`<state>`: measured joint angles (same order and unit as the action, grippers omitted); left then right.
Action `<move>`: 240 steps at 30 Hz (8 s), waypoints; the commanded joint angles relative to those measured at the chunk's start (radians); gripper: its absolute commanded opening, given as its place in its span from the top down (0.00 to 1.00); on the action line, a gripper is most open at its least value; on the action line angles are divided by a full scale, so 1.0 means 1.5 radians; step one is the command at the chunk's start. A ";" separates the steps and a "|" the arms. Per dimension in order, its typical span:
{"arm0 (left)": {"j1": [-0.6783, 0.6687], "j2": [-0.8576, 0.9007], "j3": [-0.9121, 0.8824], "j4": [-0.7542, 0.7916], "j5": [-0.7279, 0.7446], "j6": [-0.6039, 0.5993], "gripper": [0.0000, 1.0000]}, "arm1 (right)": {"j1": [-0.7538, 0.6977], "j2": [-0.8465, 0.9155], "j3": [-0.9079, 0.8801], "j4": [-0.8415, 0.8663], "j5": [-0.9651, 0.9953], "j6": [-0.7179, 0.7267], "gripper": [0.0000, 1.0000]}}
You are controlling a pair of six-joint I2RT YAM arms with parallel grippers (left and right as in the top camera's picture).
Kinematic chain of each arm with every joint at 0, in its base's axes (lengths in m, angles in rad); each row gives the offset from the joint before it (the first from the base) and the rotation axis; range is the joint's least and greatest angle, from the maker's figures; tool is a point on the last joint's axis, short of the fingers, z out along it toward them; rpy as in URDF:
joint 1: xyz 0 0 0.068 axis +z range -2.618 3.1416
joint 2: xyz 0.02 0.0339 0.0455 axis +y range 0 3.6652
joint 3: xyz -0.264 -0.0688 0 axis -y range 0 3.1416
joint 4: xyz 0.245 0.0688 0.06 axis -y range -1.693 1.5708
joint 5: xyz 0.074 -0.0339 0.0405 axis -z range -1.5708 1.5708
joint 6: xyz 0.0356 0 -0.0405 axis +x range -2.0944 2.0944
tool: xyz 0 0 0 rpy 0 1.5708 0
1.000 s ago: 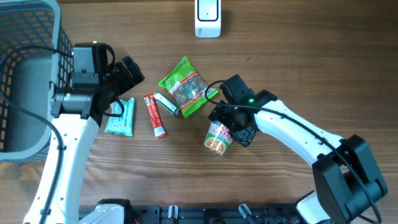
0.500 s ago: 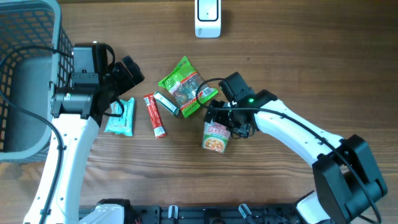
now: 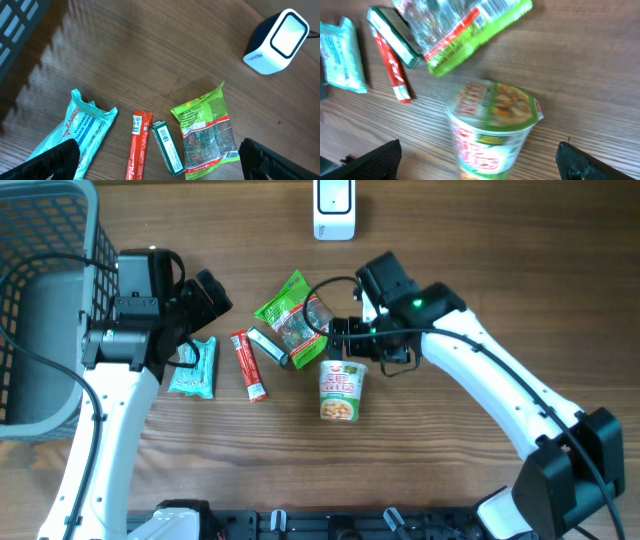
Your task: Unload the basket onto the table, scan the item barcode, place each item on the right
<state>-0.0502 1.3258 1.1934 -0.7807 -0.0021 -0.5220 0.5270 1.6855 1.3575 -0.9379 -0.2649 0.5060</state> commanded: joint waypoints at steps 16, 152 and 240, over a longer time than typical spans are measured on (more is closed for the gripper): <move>0.001 -0.003 0.006 0.002 0.003 -0.006 0.00 | 0.126 0.010 -0.074 -0.028 0.180 0.257 0.00; 0.001 -0.003 0.006 0.002 0.003 -0.006 0.00 | 0.048 0.003 -0.203 0.188 -0.003 0.012 0.27; 0.001 -0.003 0.006 0.002 0.003 -0.006 0.00 | -0.167 -0.155 0.073 0.225 -0.407 0.008 0.40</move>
<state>-0.0505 1.3258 1.1934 -0.7807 -0.0021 -0.5220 0.2806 1.4425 1.3174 -0.4767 -1.0805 0.6376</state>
